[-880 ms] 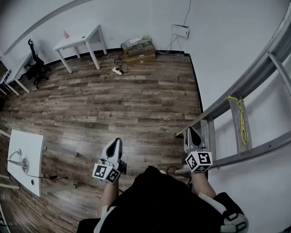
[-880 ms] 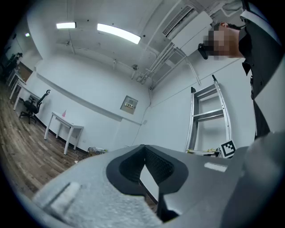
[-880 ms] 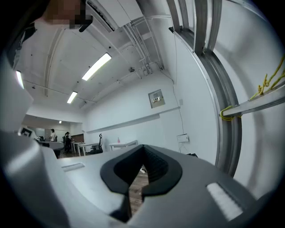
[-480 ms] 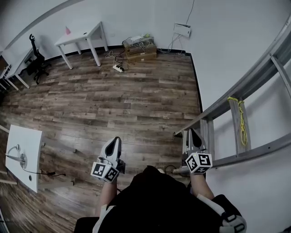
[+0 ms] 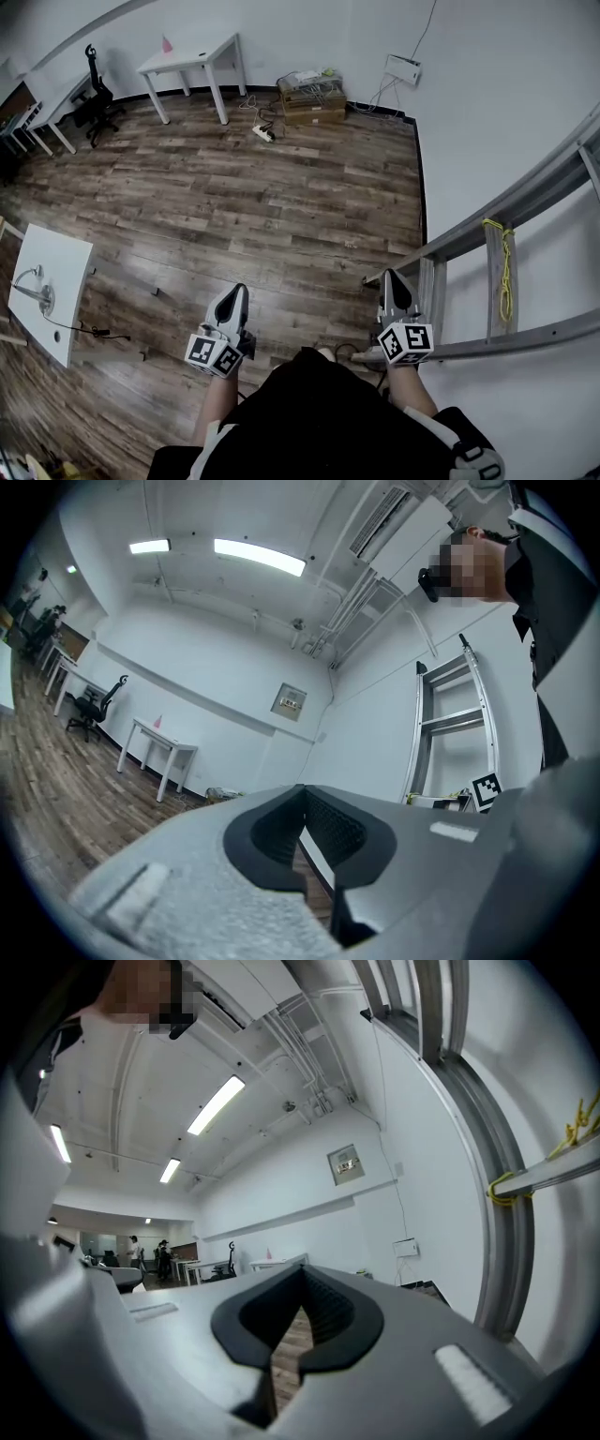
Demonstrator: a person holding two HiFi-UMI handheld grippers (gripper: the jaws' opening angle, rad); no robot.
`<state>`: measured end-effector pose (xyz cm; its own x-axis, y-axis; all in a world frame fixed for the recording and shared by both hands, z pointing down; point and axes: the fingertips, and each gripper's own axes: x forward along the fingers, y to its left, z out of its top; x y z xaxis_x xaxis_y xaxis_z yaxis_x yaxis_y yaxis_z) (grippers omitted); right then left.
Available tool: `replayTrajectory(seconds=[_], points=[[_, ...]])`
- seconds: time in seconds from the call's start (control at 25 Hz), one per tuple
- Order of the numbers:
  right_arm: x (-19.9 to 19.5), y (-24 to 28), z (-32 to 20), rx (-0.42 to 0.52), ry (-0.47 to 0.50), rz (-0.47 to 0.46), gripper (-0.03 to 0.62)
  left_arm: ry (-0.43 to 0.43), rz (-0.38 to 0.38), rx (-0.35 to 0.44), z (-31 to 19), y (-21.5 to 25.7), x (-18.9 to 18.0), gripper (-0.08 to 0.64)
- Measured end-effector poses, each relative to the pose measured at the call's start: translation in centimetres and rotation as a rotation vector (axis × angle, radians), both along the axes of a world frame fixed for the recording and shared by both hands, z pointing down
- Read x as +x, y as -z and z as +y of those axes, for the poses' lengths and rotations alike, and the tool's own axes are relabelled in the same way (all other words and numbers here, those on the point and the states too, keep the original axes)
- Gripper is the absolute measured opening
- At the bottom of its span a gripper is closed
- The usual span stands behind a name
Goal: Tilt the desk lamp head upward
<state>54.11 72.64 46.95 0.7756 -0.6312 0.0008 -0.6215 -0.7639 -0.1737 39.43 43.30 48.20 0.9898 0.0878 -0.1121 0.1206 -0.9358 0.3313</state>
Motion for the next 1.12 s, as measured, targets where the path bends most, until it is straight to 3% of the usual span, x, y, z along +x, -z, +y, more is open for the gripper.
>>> replayTrajectory(seconds=[0.24, 0.36, 0.64, 0.84, 0.96, 1.12], points=[[-0.4, 1.2, -3.7, -0.032, 0.140, 0.040, 0.003, 0.165, -0.048, -0.005, -1.9, -0.2, -3.8, -0.002], [-0.7, 0.1, -5.9, -0.023, 0.223, 0.001, 0.003, 0.277, -0.101, -0.003, -2.8, -0.7, -6.7, -0.002], [-3.0, -1.9, -12.7, -0.047, 0.449, -0.048, 0.003, 0.485, -0.085, 0.007, -3.7, -0.8, -13.4, -0.002], [-5.8, 0.0, -17.0, -0.040, 0.569, 0.010, 0.002, 0.581, -0.055, 0.021, -5.1, 0.1, -17.2, -0.002], [-8.2, 0.1, -19.3, -0.022, 0.614, -0.018, 0.003, 0.604, -0.039, 0.038, -5.8, 0.8, -19.9, -0.002], [-13.2, 0.0, -22.8, -0.016, 0.737, -0.019, 0.003, 0.702, -0.076, 0.059, -7.7, 0.6, -24.8, -0.002]])
